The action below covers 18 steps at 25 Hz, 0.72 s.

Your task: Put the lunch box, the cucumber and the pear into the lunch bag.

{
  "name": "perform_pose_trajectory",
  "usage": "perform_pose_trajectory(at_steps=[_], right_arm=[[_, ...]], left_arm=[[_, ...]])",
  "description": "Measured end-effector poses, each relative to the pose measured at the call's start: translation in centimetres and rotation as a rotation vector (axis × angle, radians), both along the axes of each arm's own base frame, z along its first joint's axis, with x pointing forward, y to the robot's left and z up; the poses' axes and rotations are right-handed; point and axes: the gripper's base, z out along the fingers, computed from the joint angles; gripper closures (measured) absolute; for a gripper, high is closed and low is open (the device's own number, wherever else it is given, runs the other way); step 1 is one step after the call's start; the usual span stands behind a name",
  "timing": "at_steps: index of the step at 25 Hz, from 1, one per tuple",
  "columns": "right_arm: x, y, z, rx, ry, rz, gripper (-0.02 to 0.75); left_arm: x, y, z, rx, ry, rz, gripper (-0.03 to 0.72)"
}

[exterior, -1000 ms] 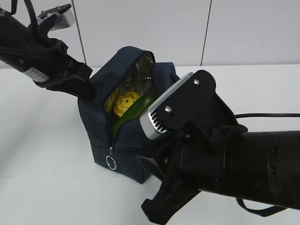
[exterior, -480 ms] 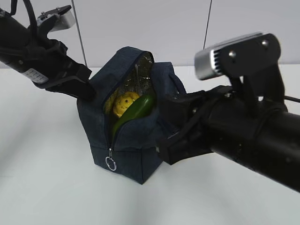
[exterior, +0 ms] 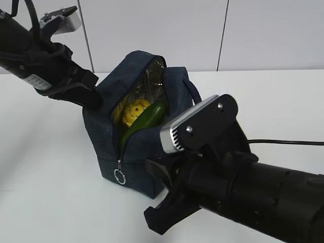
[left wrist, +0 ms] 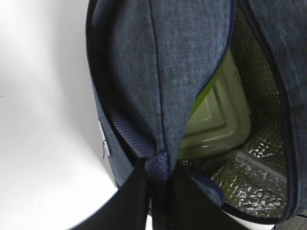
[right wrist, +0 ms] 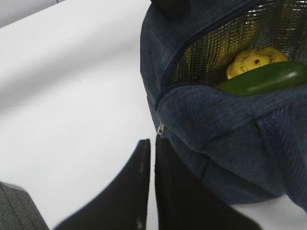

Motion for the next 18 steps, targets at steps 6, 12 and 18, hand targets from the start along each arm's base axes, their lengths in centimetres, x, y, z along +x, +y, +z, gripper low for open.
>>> perform_pose_trajectory(at_steps=[6, 12, 18], right_arm=[[-0.1, 0.8, -0.9, -0.034, -0.023, 0.085, 0.702], [-0.4, 2.3, -3.3, -0.075, -0.042, 0.243, 0.679], [0.0, 3.3, -6.6, -0.117, -0.063, 0.3, 0.578]], left_arm=[[0.0, 0.0, 0.0, 0.007, -0.004, -0.002, 0.67], [0.1, 0.1, 0.0, 0.01, -0.015, 0.002, 0.67], [0.2, 0.1, 0.0, 0.01, -0.021, 0.004, 0.67]])
